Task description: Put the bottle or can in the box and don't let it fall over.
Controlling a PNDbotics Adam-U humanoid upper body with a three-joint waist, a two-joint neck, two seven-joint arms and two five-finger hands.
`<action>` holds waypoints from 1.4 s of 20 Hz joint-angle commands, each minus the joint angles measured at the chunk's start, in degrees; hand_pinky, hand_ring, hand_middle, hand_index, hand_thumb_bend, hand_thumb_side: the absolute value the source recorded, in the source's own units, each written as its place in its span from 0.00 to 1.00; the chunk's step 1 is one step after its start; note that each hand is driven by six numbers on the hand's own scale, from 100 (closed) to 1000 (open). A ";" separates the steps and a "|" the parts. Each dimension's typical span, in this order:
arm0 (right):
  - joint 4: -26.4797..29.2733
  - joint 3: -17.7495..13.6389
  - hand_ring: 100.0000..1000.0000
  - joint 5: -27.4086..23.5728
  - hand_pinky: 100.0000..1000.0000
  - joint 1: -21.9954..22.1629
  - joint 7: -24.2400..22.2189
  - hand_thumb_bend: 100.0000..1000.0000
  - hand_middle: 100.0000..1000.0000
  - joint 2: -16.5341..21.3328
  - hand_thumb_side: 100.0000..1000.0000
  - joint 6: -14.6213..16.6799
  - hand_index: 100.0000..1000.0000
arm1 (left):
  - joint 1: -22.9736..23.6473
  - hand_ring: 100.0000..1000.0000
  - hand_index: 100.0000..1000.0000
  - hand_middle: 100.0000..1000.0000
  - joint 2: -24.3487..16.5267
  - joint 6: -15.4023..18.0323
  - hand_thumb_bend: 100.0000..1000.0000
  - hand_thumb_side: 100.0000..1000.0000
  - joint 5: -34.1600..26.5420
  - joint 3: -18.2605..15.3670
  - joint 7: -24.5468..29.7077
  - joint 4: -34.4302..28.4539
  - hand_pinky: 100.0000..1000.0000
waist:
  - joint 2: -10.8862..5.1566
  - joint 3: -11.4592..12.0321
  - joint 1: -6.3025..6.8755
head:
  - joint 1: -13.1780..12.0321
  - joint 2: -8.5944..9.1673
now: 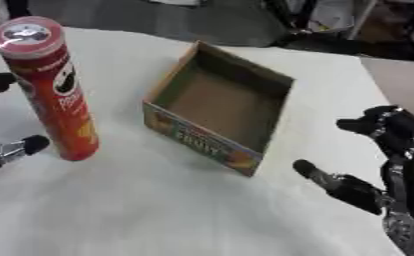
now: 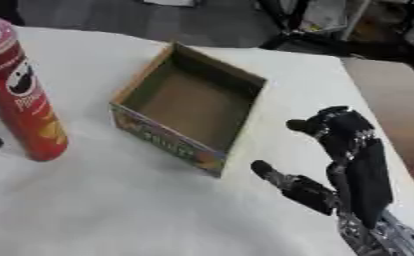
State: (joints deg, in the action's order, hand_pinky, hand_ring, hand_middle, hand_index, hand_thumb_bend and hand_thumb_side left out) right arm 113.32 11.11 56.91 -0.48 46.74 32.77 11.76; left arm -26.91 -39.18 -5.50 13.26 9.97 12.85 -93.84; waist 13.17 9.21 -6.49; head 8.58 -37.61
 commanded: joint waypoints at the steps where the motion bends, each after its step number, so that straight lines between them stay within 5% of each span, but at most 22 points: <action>1: 1.27 -1.26 0.36 -0.94 0.50 -0.08 -0.54 0.81 0.38 2.35 0.14 0.59 0.58 | -1.79 1.00 0.99 0.99 -0.17 -0.44 0.64 0.55 -0.28 -0.74 -1.11 1.03 1.00 | -0.51 -0.02 0.40 | -0.32 0.86; 28: 1.27 -4.29 0.36 -0.52 0.50 1.20 1.91 0.82 0.38 2.10 0.15 -1.34 0.58 | -10.36 1.00 0.99 0.99 4.25 3.43 0.65 0.60 1.97 0.80 0.35 10.99 1.00 | 0.74 -0.38 0.89 | -0.82 1.87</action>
State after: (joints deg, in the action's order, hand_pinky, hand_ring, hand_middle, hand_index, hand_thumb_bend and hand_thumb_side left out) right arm 113.32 7.69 56.64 0.66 48.38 34.01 10.48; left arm -36.18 -34.22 -2.31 14.79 11.09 13.27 -82.59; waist 14.58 8.83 -6.06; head 7.71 -36.56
